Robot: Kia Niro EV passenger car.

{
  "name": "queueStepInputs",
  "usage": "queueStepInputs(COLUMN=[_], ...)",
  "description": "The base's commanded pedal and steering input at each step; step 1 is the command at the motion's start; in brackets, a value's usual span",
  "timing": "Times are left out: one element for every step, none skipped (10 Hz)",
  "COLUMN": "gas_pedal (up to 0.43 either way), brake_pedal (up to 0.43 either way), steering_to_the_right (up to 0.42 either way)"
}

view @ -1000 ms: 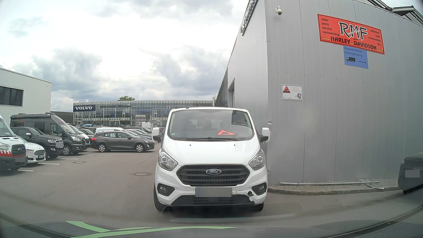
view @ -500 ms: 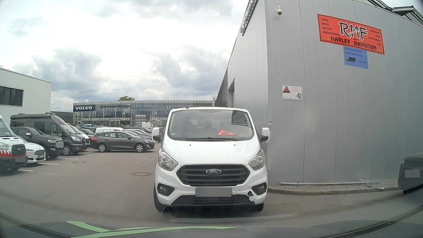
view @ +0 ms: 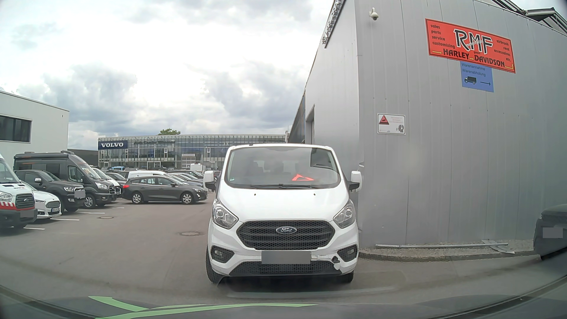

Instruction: Follow the waypoints while adhering to traffic rules and regulations

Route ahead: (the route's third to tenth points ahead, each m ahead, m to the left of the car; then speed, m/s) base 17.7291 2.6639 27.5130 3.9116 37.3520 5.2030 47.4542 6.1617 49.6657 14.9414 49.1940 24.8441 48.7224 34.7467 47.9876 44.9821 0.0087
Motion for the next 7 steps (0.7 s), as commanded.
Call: queueStepInputs(gas_pedal=[0.000,0.000,0.000,0.000,0.000,0.000,0.000], brake_pedal=[0.409,0.409,0.409,0.409,0.415,0.415,0.415], steering_to_the_right=[-0.462,-0.463,-0.462,-0.462,-0.462,-0.462,-0.462])
